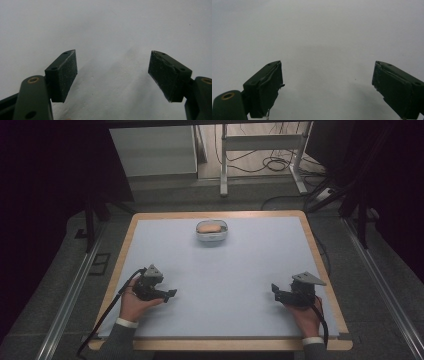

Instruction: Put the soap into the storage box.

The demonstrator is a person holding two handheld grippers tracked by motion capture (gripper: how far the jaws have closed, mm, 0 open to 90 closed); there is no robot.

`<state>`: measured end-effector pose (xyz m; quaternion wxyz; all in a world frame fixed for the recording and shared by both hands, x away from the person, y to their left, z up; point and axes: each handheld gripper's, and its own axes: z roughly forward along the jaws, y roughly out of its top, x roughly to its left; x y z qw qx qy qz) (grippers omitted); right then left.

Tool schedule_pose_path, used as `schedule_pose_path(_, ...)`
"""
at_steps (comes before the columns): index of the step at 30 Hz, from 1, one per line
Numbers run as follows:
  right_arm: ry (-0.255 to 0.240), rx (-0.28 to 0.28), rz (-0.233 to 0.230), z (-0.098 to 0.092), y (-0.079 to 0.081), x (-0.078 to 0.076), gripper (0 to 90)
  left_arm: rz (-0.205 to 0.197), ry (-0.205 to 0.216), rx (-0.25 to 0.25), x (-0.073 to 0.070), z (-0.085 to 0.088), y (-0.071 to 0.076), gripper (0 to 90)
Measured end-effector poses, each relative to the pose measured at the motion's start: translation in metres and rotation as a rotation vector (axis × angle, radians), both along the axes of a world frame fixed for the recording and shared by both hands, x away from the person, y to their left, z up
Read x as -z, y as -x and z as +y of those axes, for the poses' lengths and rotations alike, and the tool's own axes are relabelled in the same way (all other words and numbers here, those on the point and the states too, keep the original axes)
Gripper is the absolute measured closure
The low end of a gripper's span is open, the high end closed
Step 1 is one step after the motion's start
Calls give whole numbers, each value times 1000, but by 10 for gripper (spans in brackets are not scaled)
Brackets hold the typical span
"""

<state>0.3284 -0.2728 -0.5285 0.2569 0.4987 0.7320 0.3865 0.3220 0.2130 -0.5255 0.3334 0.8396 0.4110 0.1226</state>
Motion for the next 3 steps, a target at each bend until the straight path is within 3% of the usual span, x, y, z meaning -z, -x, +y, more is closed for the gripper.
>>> schedule_pose_path(3,-7,-12,7,0,0,0,94,1,2,-4,-1,2,-1,232)
